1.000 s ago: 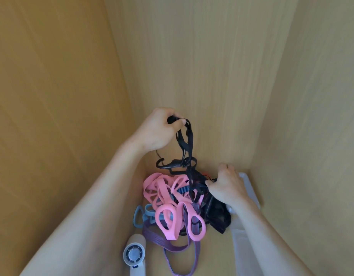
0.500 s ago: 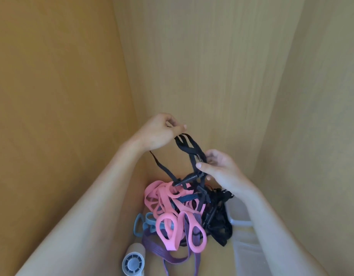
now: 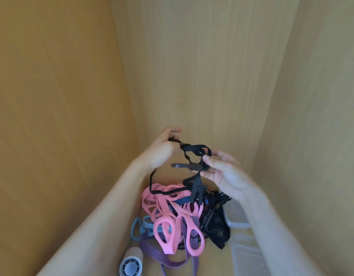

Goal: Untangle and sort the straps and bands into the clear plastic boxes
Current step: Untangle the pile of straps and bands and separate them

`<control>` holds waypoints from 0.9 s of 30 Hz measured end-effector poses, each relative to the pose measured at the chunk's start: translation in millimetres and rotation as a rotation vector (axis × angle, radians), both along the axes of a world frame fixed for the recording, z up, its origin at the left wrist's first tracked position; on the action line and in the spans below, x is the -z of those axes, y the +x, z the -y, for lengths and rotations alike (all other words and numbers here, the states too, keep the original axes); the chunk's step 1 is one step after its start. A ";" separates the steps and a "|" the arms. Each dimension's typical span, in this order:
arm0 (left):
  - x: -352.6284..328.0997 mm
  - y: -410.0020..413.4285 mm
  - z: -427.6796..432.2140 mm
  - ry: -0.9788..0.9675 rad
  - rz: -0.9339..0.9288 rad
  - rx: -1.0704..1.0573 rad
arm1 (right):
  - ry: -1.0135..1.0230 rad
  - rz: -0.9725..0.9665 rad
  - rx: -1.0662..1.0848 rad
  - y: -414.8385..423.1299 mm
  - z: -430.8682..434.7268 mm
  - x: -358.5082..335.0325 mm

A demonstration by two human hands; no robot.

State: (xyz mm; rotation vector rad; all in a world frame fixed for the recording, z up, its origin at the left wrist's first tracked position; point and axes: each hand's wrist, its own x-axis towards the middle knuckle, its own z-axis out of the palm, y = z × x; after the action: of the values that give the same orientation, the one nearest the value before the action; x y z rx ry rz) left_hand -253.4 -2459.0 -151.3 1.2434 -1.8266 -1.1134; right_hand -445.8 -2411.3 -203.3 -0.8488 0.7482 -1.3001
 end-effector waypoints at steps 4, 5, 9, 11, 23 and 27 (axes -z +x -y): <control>6.2 0.5 -9.9 -0.255 -0.032 0.012 | 0.114 0.204 0.081 -4.2 1.0 -6.4; 7.4 0.5 -12.6 -0.279 -0.039 0.043 | 0.135 0.253 0.100 -5.7 1.3 -9.4; 2.5 -10.7 -21.5 -0.266 -0.094 0.127 | 0.101 0.279 0.140 -3.8 1.7 -21.4; -3.0 -17.9 -20.7 -0.265 -0.160 0.110 | 0.068 0.230 0.135 1.7 1.6 -24.2; -48.8 -13.3 3.8 -0.259 -0.292 -0.022 | 0.063 -0.596 0.323 1.8 7.4 -15.7; -74.3 -18.2 1.3 -0.338 -0.298 -0.023 | -0.217 -0.795 0.386 -3.7 2.3 -34.8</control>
State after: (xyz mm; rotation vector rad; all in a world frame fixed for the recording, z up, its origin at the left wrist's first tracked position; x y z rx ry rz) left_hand -271.6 -2460.3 -77.0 0.8508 -1.6814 -0.8777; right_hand -449.5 -2413.6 -168.5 -1.4840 1.4657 -1.3900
